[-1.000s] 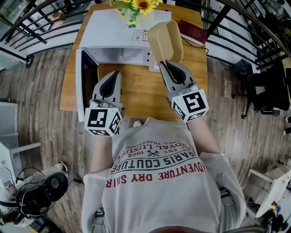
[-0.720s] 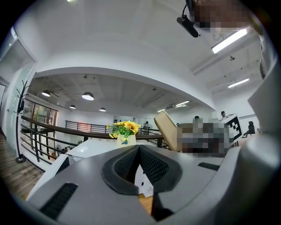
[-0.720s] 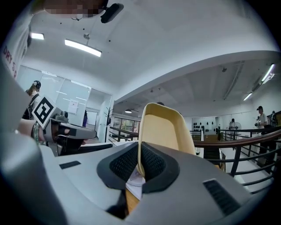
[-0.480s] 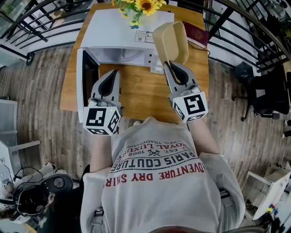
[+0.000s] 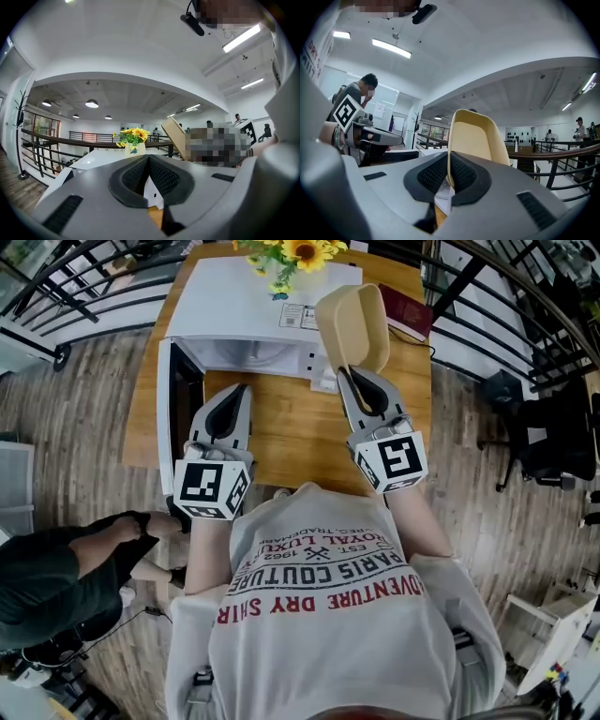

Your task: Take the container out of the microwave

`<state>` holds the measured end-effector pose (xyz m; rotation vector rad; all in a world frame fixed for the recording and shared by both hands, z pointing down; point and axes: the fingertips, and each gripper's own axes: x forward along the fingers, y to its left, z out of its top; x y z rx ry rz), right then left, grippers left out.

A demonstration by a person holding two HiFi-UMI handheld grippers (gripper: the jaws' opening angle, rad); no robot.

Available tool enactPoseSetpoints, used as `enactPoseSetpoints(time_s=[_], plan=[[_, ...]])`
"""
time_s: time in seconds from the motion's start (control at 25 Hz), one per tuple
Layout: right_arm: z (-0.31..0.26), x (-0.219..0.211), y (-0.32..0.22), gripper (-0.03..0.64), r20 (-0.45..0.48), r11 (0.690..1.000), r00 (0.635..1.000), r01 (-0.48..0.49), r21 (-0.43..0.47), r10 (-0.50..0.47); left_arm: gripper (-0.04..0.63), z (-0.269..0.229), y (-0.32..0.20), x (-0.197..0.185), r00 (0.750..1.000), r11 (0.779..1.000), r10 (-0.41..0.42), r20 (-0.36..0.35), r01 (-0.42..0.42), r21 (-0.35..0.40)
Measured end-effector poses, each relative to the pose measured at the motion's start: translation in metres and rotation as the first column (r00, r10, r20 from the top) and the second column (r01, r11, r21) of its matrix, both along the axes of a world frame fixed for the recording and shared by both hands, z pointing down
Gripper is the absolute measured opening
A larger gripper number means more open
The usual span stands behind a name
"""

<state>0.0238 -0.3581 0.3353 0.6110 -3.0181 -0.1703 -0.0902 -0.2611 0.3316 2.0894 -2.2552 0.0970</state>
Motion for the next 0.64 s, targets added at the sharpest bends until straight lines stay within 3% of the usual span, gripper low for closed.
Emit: enactPoseSetpoints(time_s=[0.28, 0.64], plan=[[0.003, -0.004, -0.005, 0.037, 0.000, 1.000, 1.000, -0.011, -0.020, 0.011, 0.012, 0.002, -0.002, -0.005, 1.000, 1.000, -0.009, -0.006, 0.009, -0.002], [0.004, -0.014, -0.001, 0.038, -0.015, 0.999, 1.000, 0.010, 0.034, -0.010, 0.012, 0.007, -0.003, -0.016, 0.999, 1.000, -0.024, -0.034, 0.024, -0.005]])
